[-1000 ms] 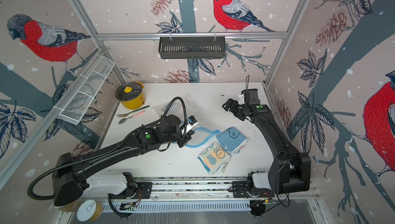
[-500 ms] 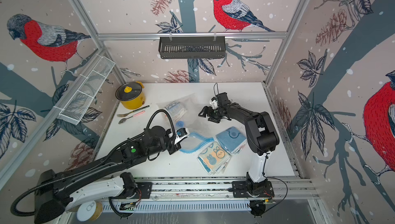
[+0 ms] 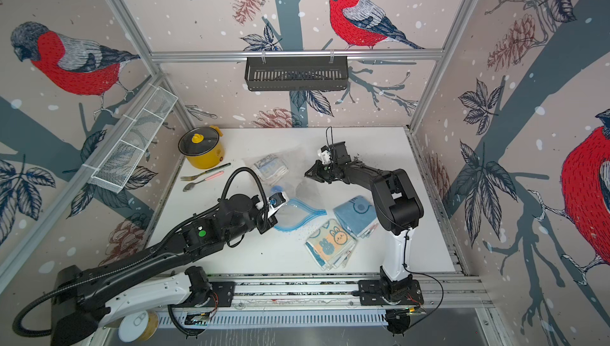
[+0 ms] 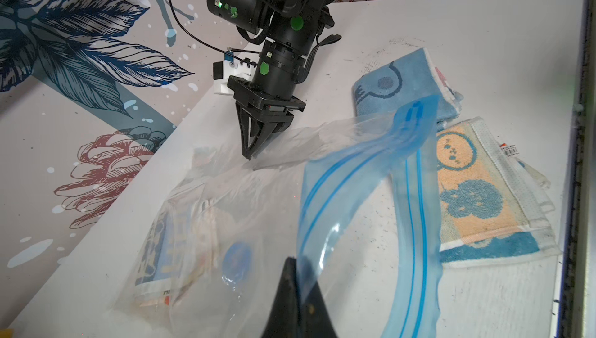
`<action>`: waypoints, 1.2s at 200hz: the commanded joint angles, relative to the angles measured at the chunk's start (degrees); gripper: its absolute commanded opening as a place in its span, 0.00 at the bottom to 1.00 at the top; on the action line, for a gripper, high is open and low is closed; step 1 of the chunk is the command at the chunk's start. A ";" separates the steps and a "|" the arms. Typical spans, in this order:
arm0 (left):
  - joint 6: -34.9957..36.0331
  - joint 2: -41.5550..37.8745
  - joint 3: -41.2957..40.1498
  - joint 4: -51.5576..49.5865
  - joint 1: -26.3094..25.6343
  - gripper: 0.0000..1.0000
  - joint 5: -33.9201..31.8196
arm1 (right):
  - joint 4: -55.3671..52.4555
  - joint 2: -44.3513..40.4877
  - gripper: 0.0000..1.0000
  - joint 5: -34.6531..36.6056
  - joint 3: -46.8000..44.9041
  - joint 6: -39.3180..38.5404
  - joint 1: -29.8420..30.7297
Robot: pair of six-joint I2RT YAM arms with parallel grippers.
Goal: Place the folded towel into the vacuum bag
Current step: Adjust the vacuum bag at the center of the board.
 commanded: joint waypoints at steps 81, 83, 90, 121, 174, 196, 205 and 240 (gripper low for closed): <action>-4.25 6.73 8.17 -6.30 -1.30 0.00 -8.66 | 1.49 -1.27 0.00 9.11 3.84 1.47 -4.93; -4.43 6.96 8.42 -6.49 -1.32 0.00 -8.93 | 1.38 -1.15 0.00 9.21 4.00 1.42 -4.84; -5.04 7.61 8.98 -7.19 -1.30 0.00 -9.90 | 1.03 -0.77 0.00 9.70 4.59 1.30 -4.62; -9.89 9.22 9.61 -6.40 -1.29 0.00 -17.96 | -0.64 0.40 0.01 13.55 5.94 0.50 -4.00; -15.35 14.18 10.78 -2.01 -0.65 0.00 -15.70 | -12.48 -0.93 0.60 19.32 11.74 -3.31 -5.00; -19.75 17.70 13.72 -3.82 1.45 0.00 -11.98 | -19.87 -5.81 0.74 25.36 11.22 -5.52 -7.03; -21.36 18.52 14.11 -3.66 2.42 0.00 -10.43 | -22.08 -8.42 0.80 28.45 9.71 -6.22 -7.88; -22.73 20.42 13.55 -0.46 3.30 0.00 -5.19 | -28.86 -20.03 0.92 35.60 0.49 -7.13 -11.34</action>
